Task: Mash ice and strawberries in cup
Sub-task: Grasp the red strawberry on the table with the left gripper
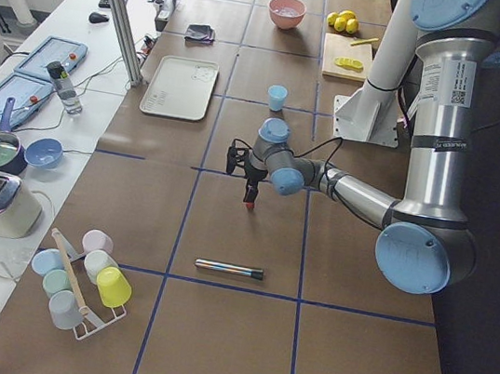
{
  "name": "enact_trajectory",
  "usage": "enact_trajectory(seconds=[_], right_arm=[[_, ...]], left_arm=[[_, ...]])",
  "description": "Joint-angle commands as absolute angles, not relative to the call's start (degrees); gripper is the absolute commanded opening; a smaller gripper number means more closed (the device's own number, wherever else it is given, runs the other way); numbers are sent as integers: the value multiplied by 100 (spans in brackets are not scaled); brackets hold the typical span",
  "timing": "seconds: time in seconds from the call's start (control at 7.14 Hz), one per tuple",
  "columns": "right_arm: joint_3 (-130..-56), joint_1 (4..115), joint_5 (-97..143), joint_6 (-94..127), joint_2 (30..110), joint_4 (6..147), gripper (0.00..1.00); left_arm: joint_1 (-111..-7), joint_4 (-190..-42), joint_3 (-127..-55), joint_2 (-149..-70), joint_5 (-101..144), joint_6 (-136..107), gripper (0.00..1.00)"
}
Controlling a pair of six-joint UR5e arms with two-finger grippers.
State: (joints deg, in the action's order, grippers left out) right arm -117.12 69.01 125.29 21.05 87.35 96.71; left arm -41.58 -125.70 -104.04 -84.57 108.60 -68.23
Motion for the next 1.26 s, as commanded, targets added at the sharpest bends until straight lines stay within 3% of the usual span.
enact_trajectory(seconds=[0.0, 1.12], right_arm=[[-11690, 7128, 12726, 1881, 8921, 9659, 99], [-11689, 7163, 12779, 1854, 8956, 9668, 99]], left_arm=[[-4131, -12858, -10143, -8402, 10854, -6811, 97], [-4000, -12841, -10160, -8394, 10855, -6847, 82]])
